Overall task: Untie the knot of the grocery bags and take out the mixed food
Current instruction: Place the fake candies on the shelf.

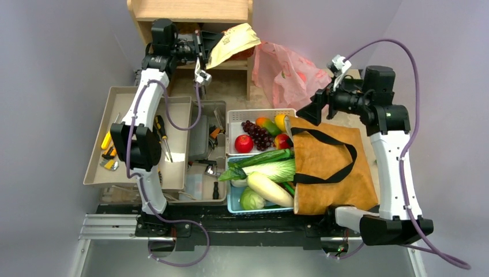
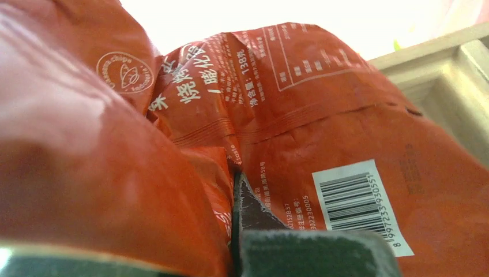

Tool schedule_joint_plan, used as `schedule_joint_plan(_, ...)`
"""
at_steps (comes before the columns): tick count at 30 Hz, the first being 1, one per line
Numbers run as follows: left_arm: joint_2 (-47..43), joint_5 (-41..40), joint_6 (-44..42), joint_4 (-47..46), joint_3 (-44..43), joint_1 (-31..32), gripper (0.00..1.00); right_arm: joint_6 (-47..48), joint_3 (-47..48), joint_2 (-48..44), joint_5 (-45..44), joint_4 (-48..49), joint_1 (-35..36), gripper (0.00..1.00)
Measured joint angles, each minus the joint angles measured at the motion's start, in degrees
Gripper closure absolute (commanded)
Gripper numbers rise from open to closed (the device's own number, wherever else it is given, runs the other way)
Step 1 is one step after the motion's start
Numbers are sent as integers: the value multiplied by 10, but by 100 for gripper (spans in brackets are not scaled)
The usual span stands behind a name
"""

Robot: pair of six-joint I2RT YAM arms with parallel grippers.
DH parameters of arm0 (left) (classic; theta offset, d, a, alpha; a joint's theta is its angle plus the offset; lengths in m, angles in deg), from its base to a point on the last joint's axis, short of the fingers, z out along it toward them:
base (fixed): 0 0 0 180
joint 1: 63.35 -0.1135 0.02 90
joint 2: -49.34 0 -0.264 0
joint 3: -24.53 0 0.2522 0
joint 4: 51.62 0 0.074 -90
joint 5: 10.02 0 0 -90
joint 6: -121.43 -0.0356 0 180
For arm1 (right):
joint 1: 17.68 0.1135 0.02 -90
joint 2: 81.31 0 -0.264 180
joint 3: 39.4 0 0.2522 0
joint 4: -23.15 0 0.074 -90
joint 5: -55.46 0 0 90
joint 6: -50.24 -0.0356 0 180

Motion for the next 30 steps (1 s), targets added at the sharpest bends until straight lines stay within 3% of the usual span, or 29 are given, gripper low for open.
schedule_joint_plan(5,53,21,-8,1,-17,-11,100,-21,0,21,-35,34,58,12)
schedule_joint_plan(12,56,38,-8,2,5,-32,100,-39,0,48,-105,115,132,9)
schedule_joint_plan(22,75,43,-7,-78,-29,-50,100,-17,43,138,-200,242,210,7)
schedule_joint_plan(30,131,65,88,-267,-41,-33,100,68,63,204,-265,344,258,3)
